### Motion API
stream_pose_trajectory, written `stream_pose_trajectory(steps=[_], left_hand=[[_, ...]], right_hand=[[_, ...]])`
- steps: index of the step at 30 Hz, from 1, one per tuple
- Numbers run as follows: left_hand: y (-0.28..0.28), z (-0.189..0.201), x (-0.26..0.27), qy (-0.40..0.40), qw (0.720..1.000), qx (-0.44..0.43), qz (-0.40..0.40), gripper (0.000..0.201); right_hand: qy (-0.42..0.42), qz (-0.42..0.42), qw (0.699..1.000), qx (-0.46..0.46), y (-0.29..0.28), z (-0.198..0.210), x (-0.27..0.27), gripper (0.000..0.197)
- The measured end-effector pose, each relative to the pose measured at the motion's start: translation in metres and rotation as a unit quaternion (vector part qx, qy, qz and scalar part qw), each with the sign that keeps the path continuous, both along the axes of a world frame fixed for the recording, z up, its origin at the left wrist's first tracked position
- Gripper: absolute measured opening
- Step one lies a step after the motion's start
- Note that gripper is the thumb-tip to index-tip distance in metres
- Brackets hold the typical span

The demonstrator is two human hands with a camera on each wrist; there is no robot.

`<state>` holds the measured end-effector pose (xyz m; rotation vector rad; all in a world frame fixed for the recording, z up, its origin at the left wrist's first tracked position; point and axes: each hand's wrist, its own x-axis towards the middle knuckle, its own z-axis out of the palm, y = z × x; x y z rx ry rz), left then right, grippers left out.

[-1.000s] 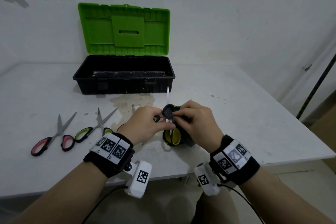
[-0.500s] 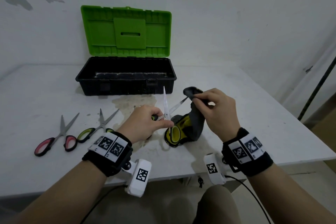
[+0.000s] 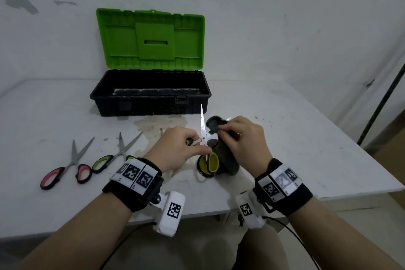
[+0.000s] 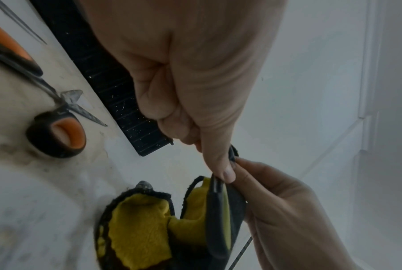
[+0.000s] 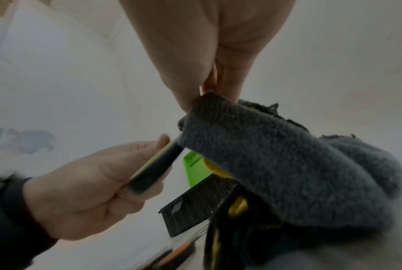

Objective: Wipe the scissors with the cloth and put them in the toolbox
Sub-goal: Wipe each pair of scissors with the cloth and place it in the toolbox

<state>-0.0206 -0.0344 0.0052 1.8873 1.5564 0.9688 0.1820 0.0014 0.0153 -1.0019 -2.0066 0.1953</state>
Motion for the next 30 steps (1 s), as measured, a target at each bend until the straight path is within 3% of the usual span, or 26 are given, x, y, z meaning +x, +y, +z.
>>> stream_pose_trajectory(steps=[6, 11, 17, 23, 30], left_hand=[[-0.002, -0.002, -0.004, -0.009, 1.000, -0.024, -0.001, 0.050], [0.002, -0.004, -0.005, -0.012, 0.999, -0.041, 0.016, 0.051], [0.002, -0.002, 0.002, -0.012, 0.999, -0.047, -0.013, 0.028], [0.002, -0.003, -0.003, 0.022, 1.000, -0.014, -0.008, 0.047], [0.001, -0.002, -0.006, 0.046, 0.998, -0.034, -0.023, 0.046]], right_hand=[[0.070, -0.120, 0.990, -0.025, 0.027, 0.013, 0.030, 0.006], [0.046, -0.016, 0.999, 0.013, 0.002, 0.020, 0.022, 0.008], [-0.031, 0.068, 0.997, 0.003, -0.007, -0.002, -0.004, 0.010], [-0.007, 0.020, 1.000, 0.003, 0.000, -0.002, -0.005, 0.009], [0.001, -0.055, 0.998, -0.018, 0.020, 0.002, 0.013, 0.006]])
